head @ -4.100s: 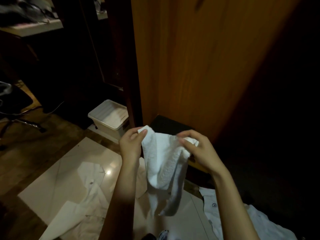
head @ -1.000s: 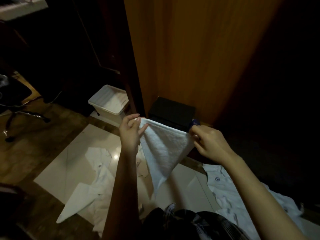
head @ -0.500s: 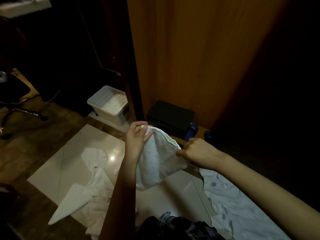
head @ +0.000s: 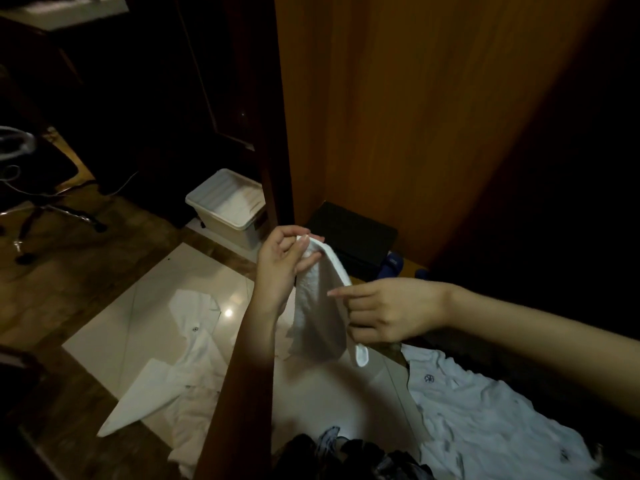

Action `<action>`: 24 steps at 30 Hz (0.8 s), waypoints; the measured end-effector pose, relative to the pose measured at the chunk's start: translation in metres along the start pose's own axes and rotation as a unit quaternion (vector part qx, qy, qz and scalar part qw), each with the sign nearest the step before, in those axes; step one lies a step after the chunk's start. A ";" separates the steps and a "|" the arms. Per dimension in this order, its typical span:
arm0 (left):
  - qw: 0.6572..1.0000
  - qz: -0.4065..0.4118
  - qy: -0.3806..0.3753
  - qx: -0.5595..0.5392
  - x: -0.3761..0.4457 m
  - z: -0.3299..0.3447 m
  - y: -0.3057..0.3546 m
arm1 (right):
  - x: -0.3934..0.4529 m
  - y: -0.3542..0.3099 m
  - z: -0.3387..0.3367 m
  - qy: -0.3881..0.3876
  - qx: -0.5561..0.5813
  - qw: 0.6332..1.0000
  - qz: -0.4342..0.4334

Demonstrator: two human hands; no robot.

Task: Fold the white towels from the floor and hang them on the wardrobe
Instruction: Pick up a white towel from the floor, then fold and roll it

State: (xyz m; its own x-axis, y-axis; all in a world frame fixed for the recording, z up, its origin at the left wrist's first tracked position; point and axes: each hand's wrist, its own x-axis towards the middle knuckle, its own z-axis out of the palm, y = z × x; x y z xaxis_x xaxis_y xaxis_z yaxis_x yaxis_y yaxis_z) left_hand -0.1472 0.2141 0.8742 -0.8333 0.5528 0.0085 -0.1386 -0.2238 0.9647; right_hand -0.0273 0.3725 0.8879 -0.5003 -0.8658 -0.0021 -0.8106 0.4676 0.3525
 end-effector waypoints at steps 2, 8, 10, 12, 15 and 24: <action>1.000 -0.008 0.011 -0.011 0.000 0.003 -0.001 | 0.000 0.005 -0.010 0.027 0.014 0.999 0.019; 0.999 -0.018 -0.025 -0.031 0.002 0.017 0.008 | -0.001 0.024 -0.026 0.098 0.126 0.954 0.255; 0.999 -0.009 -0.041 -0.003 0.001 0.023 0.014 | -0.001 0.031 -0.031 0.145 0.191 0.908 0.344; 0.999 -0.002 -0.051 0.018 0.002 0.028 0.017 | -0.003 0.037 -0.034 0.167 0.236 0.863 0.414; 0.998 -0.006 -0.066 -0.002 0.003 0.034 0.021 | -0.006 0.043 -0.037 0.203 0.279 0.801 0.490; 0.996 -0.005 -0.079 -0.038 0.002 0.035 0.031 | -0.011 0.039 -0.040 0.218 0.229 0.816 0.484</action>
State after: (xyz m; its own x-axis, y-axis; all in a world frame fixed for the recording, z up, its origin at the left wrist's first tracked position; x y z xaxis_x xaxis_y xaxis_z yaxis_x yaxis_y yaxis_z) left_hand -0.1338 0.2364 0.9129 -0.7375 0.6737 0.0466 -0.1908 -0.2741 0.9426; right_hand -0.0413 0.3937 0.9392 -0.8991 0.0137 0.4376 -0.1786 0.9011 -0.3951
